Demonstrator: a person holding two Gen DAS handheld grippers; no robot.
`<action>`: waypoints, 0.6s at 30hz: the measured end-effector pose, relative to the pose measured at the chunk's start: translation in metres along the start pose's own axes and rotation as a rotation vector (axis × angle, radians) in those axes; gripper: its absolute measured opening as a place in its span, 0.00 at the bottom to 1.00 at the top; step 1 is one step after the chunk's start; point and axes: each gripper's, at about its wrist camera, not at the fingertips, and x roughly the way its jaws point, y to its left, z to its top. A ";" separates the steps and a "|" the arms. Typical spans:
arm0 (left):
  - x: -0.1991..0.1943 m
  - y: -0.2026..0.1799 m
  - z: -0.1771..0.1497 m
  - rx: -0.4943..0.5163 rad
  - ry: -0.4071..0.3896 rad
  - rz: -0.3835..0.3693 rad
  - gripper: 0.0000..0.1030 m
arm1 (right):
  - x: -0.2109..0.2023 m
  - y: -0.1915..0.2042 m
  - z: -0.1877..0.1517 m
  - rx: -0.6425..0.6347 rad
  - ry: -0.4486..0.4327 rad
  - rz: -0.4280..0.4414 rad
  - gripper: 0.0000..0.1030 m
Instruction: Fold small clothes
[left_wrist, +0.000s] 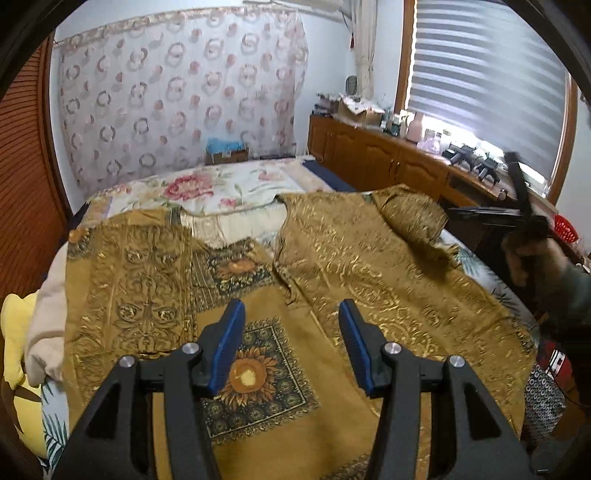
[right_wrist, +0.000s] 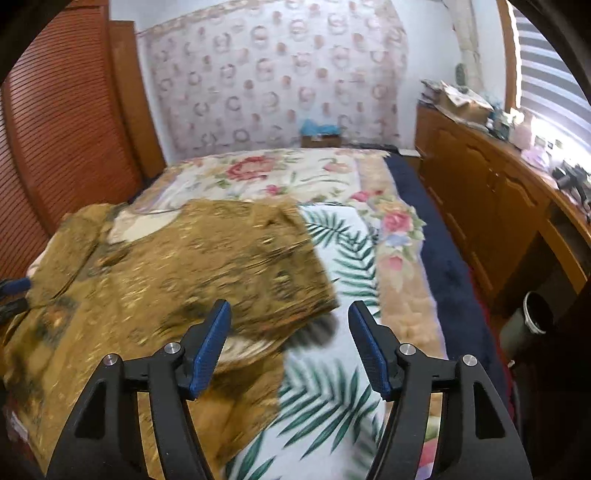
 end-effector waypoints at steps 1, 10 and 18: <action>-0.004 0.000 0.000 0.000 -0.007 -0.001 0.50 | 0.007 -0.005 0.003 0.014 0.005 0.001 0.66; -0.017 0.008 -0.006 -0.024 -0.023 0.009 0.50 | 0.051 -0.016 0.010 0.074 0.104 0.085 0.11; -0.025 0.028 -0.013 -0.078 -0.032 0.032 0.50 | 0.037 0.046 0.036 -0.071 0.057 0.173 0.03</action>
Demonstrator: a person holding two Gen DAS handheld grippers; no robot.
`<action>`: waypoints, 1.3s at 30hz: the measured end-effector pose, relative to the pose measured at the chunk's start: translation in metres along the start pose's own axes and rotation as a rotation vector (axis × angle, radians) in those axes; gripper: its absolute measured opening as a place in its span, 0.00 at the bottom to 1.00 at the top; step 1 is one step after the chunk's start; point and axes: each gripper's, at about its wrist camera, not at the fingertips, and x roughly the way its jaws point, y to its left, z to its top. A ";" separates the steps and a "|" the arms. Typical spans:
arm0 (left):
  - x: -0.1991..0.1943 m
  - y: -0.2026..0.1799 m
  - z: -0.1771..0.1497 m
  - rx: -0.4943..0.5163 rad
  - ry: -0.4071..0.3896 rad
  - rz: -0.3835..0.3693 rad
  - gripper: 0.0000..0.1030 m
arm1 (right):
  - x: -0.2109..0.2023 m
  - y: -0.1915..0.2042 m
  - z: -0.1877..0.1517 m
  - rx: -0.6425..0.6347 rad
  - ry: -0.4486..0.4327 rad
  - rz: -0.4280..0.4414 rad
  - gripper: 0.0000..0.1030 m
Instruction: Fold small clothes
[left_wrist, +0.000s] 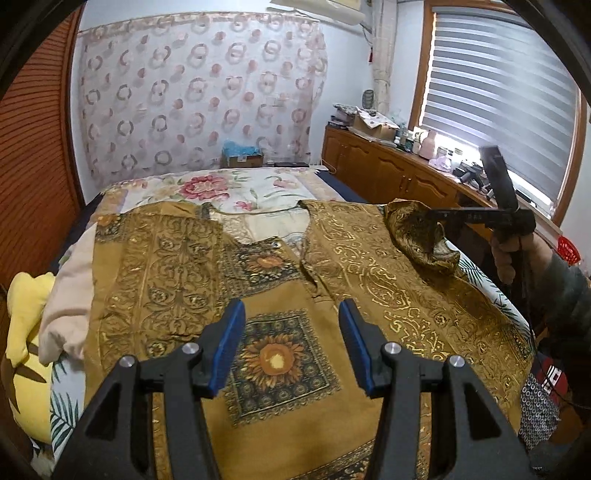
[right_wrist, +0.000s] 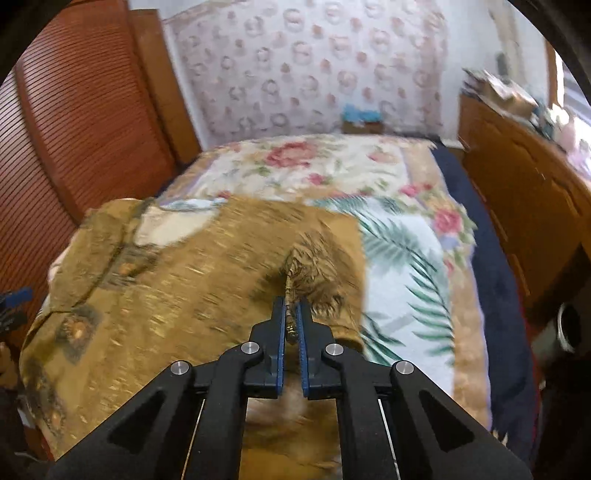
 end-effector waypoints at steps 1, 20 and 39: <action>0.000 0.001 0.000 -0.002 0.000 0.004 0.50 | 0.000 0.010 0.005 -0.018 -0.004 0.011 0.03; -0.003 0.020 -0.004 -0.028 -0.003 0.042 0.50 | -0.008 0.080 0.029 -0.109 -0.039 -0.004 0.44; -0.008 0.055 -0.013 -0.079 0.005 0.119 0.50 | 0.015 0.080 -0.077 -0.224 0.147 -0.084 0.23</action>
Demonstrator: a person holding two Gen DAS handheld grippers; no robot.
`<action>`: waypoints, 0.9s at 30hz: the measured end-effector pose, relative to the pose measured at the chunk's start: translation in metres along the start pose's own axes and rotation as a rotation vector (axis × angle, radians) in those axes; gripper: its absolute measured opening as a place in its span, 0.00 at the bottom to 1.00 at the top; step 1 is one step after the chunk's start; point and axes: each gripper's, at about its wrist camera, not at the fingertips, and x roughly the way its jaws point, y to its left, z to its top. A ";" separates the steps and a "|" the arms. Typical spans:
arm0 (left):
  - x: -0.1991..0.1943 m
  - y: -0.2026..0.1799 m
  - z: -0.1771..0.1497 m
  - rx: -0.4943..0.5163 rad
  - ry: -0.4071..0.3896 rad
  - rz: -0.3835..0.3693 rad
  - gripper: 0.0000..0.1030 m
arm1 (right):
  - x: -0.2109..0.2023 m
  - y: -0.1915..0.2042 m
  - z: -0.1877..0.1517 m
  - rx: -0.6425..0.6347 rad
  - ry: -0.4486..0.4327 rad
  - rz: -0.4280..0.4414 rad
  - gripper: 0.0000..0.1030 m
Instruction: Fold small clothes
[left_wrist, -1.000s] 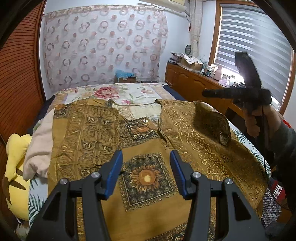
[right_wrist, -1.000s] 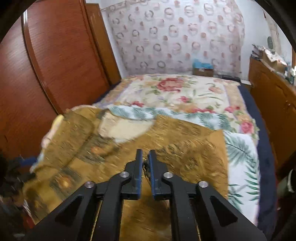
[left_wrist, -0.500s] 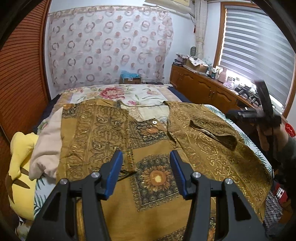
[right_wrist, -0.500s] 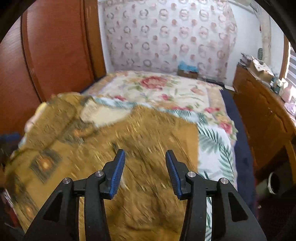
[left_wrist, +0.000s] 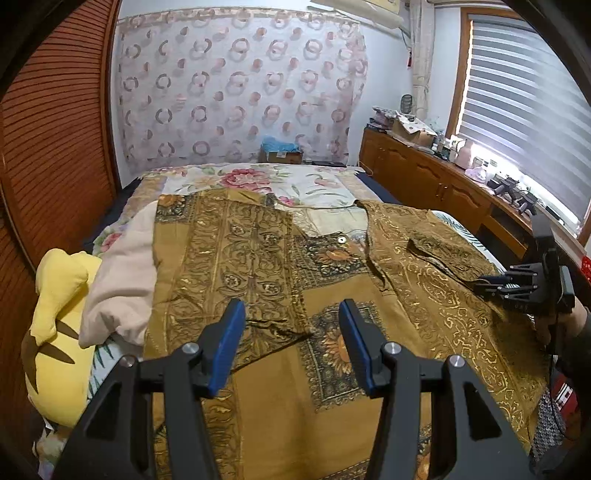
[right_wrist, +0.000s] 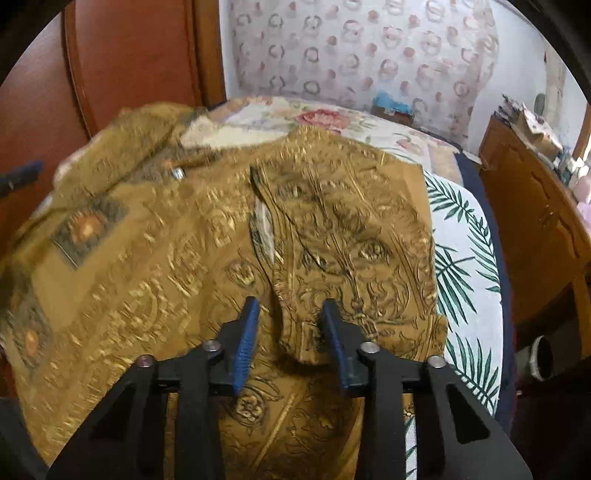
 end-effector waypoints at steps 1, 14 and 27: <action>0.000 0.002 0.000 -0.003 0.001 0.000 0.50 | 0.003 0.001 -0.002 -0.009 0.009 -0.019 0.13; -0.001 0.019 0.005 -0.027 -0.018 0.045 0.50 | -0.019 0.001 0.008 0.022 -0.062 0.072 0.05; 0.013 0.054 0.022 -0.008 -0.005 0.106 0.50 | -0.038 -0.011 0.022 0.065 -0.153 0.068 0.56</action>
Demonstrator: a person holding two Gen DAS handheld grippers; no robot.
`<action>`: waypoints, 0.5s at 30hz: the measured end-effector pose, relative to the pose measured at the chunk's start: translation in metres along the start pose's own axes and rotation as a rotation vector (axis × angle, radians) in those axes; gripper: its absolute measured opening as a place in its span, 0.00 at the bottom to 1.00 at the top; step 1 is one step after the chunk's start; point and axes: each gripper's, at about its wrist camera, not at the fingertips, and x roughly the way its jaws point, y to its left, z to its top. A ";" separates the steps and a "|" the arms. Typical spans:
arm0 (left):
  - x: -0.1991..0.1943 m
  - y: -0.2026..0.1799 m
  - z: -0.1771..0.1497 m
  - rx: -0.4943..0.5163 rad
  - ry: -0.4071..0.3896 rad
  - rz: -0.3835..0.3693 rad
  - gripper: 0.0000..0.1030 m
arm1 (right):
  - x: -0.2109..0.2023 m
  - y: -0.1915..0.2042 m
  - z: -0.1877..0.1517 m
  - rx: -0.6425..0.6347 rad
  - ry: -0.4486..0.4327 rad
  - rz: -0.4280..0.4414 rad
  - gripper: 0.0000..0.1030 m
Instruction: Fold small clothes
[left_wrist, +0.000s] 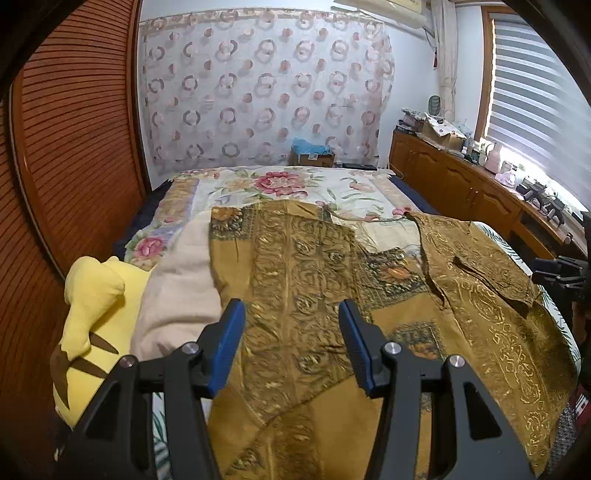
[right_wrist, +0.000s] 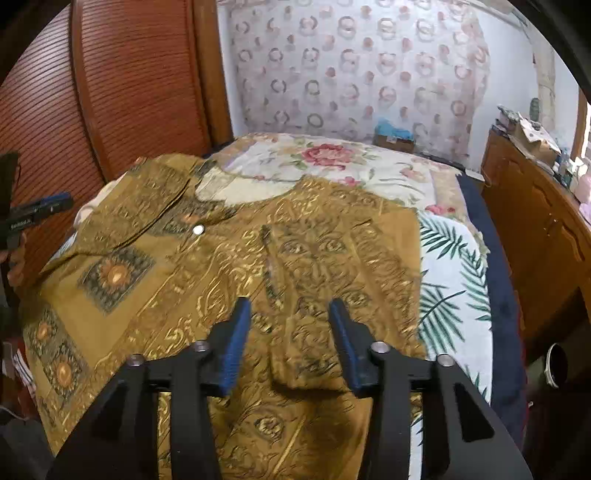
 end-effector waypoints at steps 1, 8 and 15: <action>0.003 0.004 0.003 0.003 0.001 -0.009 0.50 | 0.001 -0.004 0.003 0.005 -0.003 -0.011 0.61; 0.038 0.023 0.025 0.019 0.037 -0.017 0.50 | 0.027 -0.045 0.019 0.061 0.023 -0.065 0.61; 0.081 0.046 0.041 -0.023 0.087 -0.030 0.50 | 0.067 -0.094 0.040 0.132 0.057 -0.118 0.61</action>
